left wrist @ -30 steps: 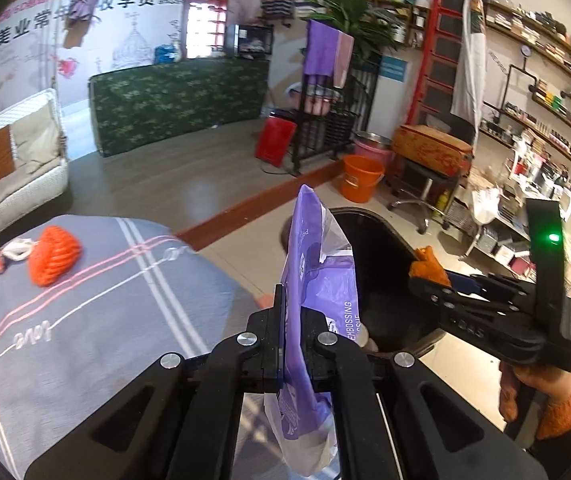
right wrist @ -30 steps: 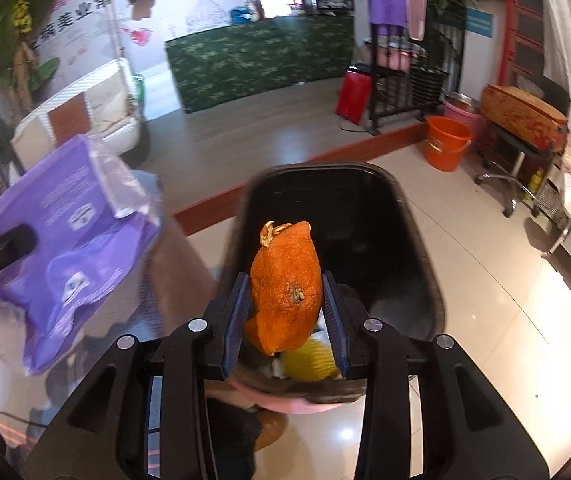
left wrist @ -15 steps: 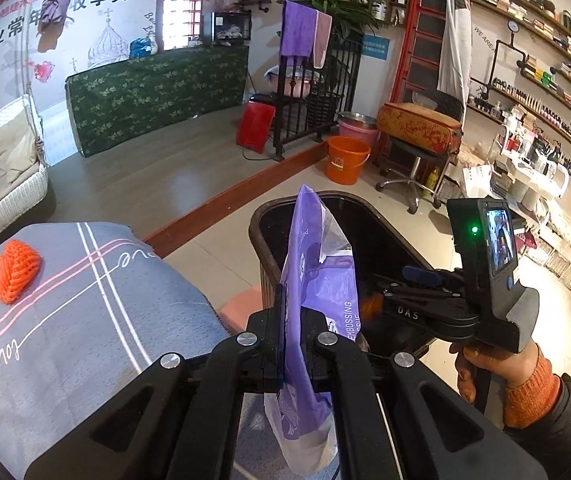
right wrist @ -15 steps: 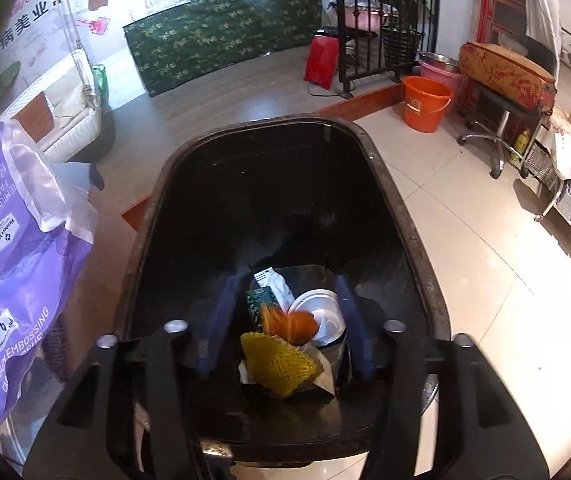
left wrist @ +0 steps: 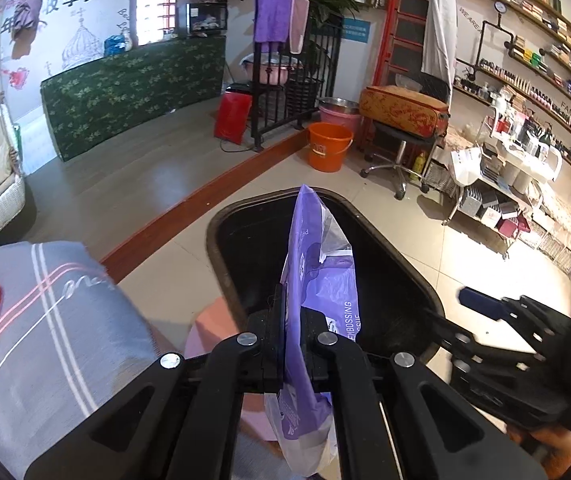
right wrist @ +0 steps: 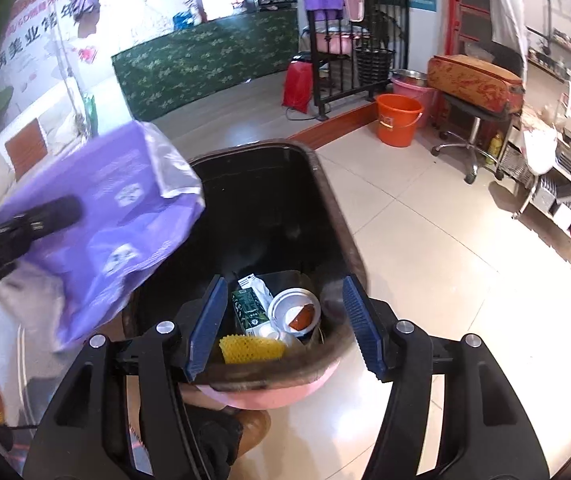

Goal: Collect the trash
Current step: 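Lower the purple bag into the bin and open the left tool, then move both tools to the table and grasp the white plastic bag and orange foam net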

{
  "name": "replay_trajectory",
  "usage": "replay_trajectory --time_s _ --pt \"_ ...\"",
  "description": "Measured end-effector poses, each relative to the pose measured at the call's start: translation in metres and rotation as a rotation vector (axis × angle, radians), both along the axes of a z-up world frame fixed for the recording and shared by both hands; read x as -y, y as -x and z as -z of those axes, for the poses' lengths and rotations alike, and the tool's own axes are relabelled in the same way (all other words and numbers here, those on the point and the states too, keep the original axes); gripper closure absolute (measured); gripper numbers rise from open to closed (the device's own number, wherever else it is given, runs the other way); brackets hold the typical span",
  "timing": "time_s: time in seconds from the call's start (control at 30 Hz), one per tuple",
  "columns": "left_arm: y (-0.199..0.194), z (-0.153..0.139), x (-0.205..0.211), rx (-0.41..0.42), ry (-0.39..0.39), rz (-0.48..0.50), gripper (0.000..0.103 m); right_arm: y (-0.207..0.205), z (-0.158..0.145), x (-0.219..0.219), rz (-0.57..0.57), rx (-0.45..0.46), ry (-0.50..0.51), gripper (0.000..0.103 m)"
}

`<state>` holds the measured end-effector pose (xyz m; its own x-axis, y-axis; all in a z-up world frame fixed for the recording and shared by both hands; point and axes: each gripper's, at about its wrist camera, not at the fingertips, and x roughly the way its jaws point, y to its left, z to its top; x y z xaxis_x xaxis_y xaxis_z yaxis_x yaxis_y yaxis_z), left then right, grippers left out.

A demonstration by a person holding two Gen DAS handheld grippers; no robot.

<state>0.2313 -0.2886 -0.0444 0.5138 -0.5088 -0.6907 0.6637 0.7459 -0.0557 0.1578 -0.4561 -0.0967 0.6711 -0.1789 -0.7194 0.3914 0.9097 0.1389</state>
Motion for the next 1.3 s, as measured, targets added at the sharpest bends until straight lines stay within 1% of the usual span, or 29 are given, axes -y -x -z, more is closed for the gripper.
replay_trajectory --time_s 0.07,0.27,0.33,0.43,0.57,0.63,0.67,0.7,0.77,0.8,0.9,0.93,1.0,1.03,1.1,1.2,1.3 --pt "-0.002 0.003 0.008 -0.002 -0.009 0.008 0.1 0.009 -0.004 0.002 0.014 0.008 0.0 0.043" --pt "-0.009 0.015 0.026 -0.047 -0.029 0.032 0.1 0.03 -0.008 0.014 0.047 0.019 0.002 0.042" --pt "-0.011 0.018 0.031 -0.067 -0.032 0.035 0.1 0.033 -0.009 0.016 0.051 0.022 -0.005 0.042" --pt "-0.015 0.021 0.037 -0.102 -0.031 0.039 0.1 0.038 -0.009 0.016 0.063 0.017 0.011 0.042" --pt "-0.016 0.022 0.045 -0.108 -0.051 0.045 0.099 0.039 -0.011 0.018 0.069 0.017 -0.005 0.042" --pt "-0.018 0.023 0.048 -0.116 -0.06 0.051 0.092 0.041 -0.012 0.017 0.072 0.017 -0.005 0.042" --pt "-0.019 0.023 0.048 -0.118 -0.062 0.052 0.08 0.041 -0.011 0.018 0.073 0.016 -0.01 0.042" --pt "-0.019 0.022 0.048 -0.116 -0.064 0.054 0.06 0.041 -0.012 0.018 0.074 0.016 -0.013 0.042" --pt "-0.017 0.02 0.047 -0.097 -0.063 0.05 0.037 0.041 -0.013 0.018 0.075 0.019 -0.013 0.042" --pt "-0.016 0.018 0.045 -0.082 -0.053 0.05 0.036 0.041 -0.014 0.017 0.075 0.019 -0.012 0.042" --pt "-0.015 0.015 0.043 -0.089 -0.054 0.052 0.032 0.042 -0.015 0.016 0.08 0.023 -0.012 0.041" --pt "-0.015 0.013 0.041 -0.083 -0.051 0.048 0.03 0.042 -0.015 0.016 0.082 0.024 -0.011 0.037" --pt "-0.014 0.008 0.031 -0.067 -0.034 0.032 0.02 0.042 -0.015 0.016 0.088 0.024 -0.006 0.034" --pt "-0.015 0.006 0.028 -0.063 -0.024 0.025 0.018 0.041 -0.015 0.016 0.089 0.024 -0.006 0.034" --pt "-0.014 0.002 0.018 -0.057 -0.012 0.013 0.017 0.038 -0.015 0.015 0.085 0.02 -0.012 0.034" --pt "-0.015 -0.001 0.005 -0.064 -0.014 -0.018 0.016 0.03 -0.015 0.009 0.066 0.017 -0.017 0.029" --pt "-0.014 -0.005 -0.019 -0.069 -0.001 -0.052 0.014 0.018 -0.015 -0.007 0.019 0.016 -0.029 0.026"
